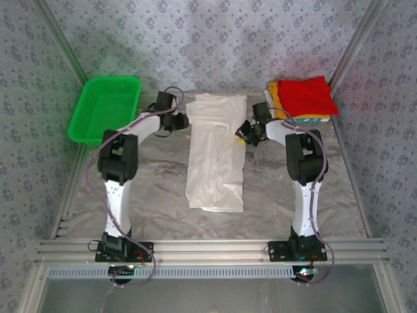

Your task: Fold and stack the t-shirts

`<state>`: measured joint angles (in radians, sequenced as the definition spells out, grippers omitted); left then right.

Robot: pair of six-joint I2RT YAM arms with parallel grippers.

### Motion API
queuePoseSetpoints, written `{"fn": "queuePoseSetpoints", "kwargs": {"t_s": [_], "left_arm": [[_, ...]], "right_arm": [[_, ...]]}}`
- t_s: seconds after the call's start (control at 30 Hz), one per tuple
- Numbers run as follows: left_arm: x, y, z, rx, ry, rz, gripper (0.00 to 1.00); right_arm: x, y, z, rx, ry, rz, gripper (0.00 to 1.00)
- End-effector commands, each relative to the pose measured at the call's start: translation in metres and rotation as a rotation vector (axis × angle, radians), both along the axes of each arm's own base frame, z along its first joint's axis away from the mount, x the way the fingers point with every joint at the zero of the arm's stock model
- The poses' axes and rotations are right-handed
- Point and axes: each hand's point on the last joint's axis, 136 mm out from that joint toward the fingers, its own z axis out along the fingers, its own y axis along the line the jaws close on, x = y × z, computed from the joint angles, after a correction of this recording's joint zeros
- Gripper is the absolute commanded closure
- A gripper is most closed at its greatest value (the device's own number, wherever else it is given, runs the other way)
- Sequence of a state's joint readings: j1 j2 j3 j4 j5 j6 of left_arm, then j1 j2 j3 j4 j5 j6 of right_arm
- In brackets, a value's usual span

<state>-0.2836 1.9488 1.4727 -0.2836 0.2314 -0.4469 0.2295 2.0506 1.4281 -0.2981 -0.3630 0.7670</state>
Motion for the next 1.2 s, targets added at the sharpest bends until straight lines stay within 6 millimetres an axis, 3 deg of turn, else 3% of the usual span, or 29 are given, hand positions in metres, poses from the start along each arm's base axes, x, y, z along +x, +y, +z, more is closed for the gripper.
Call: {"fn": "queuePoseSetpoints", "kwargs": {"t_s": [0.0, 0.03, 0.17, 0.27, 0.37, 0.43, 0.53, 0.63, 0.9, 1.17], "left_arm": [[-0.044, 0.004, 0.076, -0.109, -0.142, -0.011, 0.6], [-0.07, 0.003, 0.07, -0.124, -0.113, -0.034, 0.59], [-0.182, 0.001, 0.029, -0.103, 0.056, -0.119, 0.54], [-0.251, -0.008, 0.005, -0.09, 0.19, -0.18, 0.51], [-0.295, -0.022, -0.006, -0.121, 0.258, -0.214, 0.51], [-0.311, -0.032, -0.011, -0.142, 0.277, -0.233, 0.5], [-0.327, -0.036, -0.024, -0.109, 0.304, -0.266, 0.48], [-0.331, -0.037, -0.04, -0.087, 0.319, -0.275, 0.46], [-0.327, -0.053, -0.058, -0.11, 0.306, -0.295, 0.46], [-0.324, -0.066, -0.073, -0.087, 0.327, -0.311, 0.46]], "right_arm": [[-0.055, 0.002, 0.063, -0.024, -0.098, 0.131, 0.66], [-0.074, 0.009, 0.078, 0.003, -0.135, 0.166, 0.64], [-0.188, 0.024, 0.056, 0.082, -0.09, 0.301, 0.59], [-0.252, 0.024, 0.038, 0.113, -0.024, 0.323, 0.59], [-0.283, 0.02, 0.029, 0.127, 0.0, 0.291, 0.5], [-0.296, 0.019, 0.021, 0.135, 0.022, 0.289, 0.5], [-0.313, 0.011, 0.0, 0.097, 0.084, 0.289, 0.5], [-0.316, 0.007, -0.015, 0.088, 0.097, 0.279, 0.5], [-0.309, 0.03, -0.017, 0.118, 0.081, 0.322, 0.5], [-0.303, 0.037, -0.02, 0.117, 0.071, 0.322, 0.56]]}}
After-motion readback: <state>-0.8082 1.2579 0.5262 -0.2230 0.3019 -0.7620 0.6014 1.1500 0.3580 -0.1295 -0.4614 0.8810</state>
